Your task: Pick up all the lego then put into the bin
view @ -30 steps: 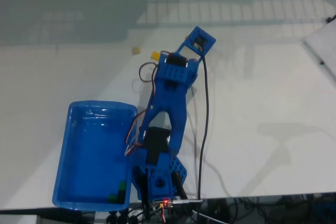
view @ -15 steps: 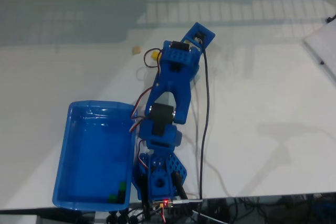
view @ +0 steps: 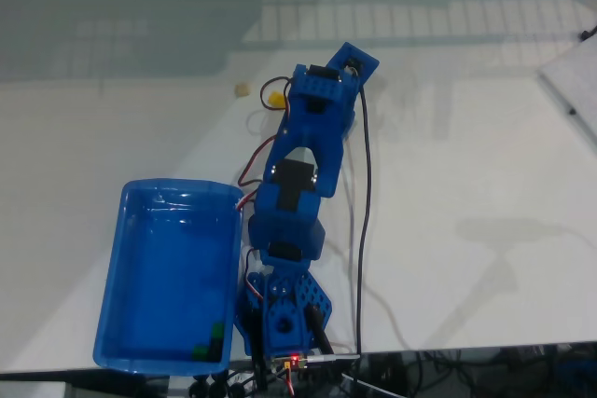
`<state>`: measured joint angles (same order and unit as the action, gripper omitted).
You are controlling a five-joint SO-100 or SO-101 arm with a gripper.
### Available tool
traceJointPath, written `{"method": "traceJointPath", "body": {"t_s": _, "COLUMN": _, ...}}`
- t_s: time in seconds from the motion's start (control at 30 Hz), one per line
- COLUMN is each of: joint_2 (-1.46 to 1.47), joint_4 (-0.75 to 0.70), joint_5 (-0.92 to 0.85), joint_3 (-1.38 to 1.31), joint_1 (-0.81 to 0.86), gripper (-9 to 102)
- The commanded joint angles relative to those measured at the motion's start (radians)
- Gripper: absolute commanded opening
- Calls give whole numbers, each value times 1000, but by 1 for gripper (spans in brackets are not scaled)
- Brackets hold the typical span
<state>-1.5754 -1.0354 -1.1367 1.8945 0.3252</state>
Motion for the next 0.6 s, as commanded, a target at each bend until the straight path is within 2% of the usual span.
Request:
{"method": "traceJointPath", "body": {"t_s": 0.0, "joint_2": 8, "joint_4": 9, "joint_5": -9, "joint_3": -71, "joint_1": 0, "gripper": 27}}
{"method": "traceJointPath", "body": {"t_s": 0.57, "joint_2": 118, "joint_4": 0, "joint_5": -14, "joint_3": -143, "joint_1": -2, "gripper": 26}}
